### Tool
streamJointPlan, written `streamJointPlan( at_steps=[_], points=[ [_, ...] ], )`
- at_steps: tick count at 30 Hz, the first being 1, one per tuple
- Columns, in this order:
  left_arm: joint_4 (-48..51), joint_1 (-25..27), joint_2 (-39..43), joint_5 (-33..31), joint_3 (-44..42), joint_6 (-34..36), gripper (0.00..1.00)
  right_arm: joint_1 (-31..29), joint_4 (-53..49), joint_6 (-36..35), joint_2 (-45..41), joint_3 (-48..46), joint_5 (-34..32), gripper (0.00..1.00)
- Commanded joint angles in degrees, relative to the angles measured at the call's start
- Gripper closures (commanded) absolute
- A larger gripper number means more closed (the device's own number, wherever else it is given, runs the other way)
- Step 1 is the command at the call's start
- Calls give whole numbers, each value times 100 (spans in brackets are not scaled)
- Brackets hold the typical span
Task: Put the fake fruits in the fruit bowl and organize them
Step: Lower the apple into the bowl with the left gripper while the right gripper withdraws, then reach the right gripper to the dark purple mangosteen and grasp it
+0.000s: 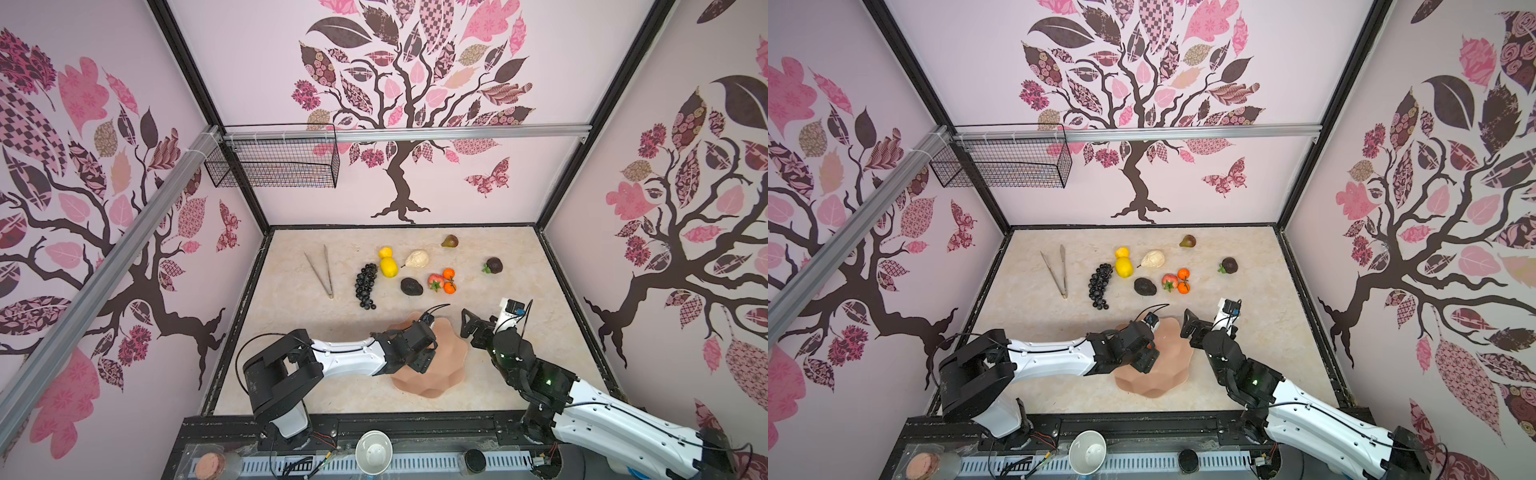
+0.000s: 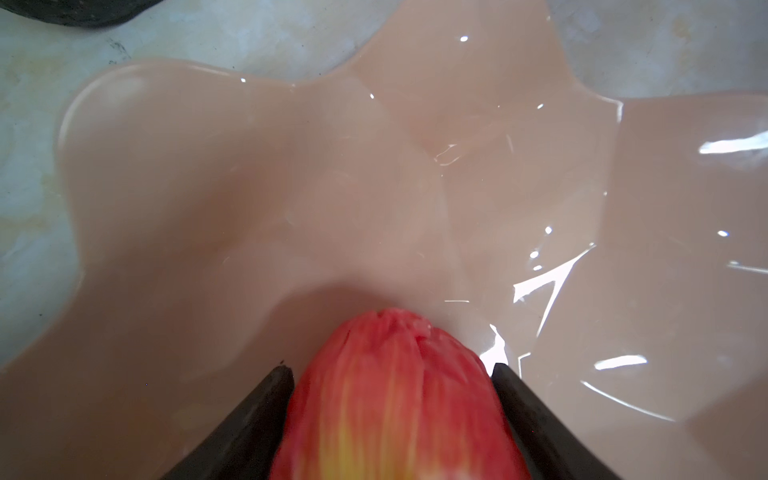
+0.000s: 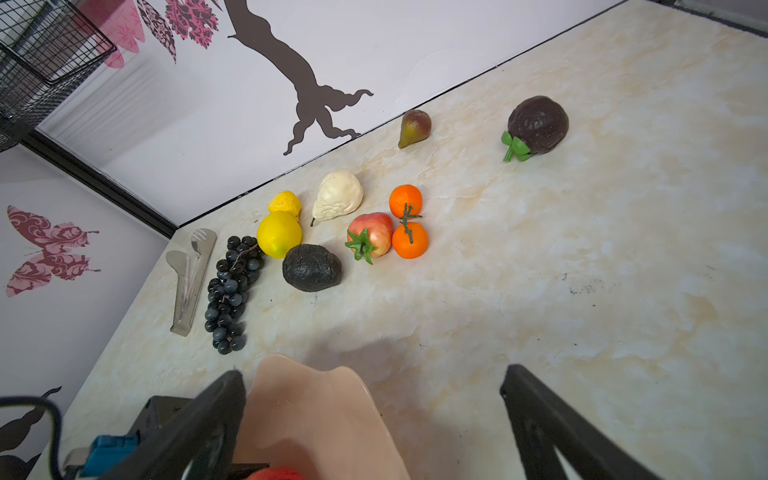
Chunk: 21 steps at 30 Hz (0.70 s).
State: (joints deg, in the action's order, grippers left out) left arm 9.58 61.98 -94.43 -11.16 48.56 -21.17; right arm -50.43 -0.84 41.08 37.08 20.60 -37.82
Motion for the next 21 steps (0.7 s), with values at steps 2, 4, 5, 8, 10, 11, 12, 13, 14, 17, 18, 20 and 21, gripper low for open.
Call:
streamJointPlan(
  at_steps=[2,4,5,8,10,11,12,13,14,17,18,20,21],
  points=[
    [-171,31,258,-62,-171,-36,21,60,-8,-144,57,338,-45,0],
    [-173,26,278,-62,-162,-28,20,108,-68,-162,134,407,-33,0],
    [-168,34,283,-70,-154,-23,20,133,-106,-162,178,434,-9,0],
    [-184,33,322,-62,-162,-19,19,191,-109,-179,287,489,114,0],
    [-169,34,361,-71,-146,-2,16,216,-92,-188,341,511,176,0],
    [-164,33,387,-71,-149,-2,14,234,-92,-196,366,528,211,0],
    [-141,33,405,-79,-141,-14,11,251,-92,-224,395,548,243,0],
    [-94,34,441,-92,-104,-34,8,268,-83,-268,428,571,279,0],
    [-49,29,490,-97,-77,-53,2,315,-87,-302,468,598,346,0],
    [100,34,743,-95,0,-105,2,1065,-156,-369,623,760,1404,0],
    [129,34,866,-104,14,-123,2,1491,-243,-313,696,837,1936,0],
    [164,34,1151,-102,16,-116,2,2338,-410,-215,862,963,2756,0],
    [183,27,1316,-140,5,-92,2,2708,-442,-221,953,1020,3069,0]
  ],
)
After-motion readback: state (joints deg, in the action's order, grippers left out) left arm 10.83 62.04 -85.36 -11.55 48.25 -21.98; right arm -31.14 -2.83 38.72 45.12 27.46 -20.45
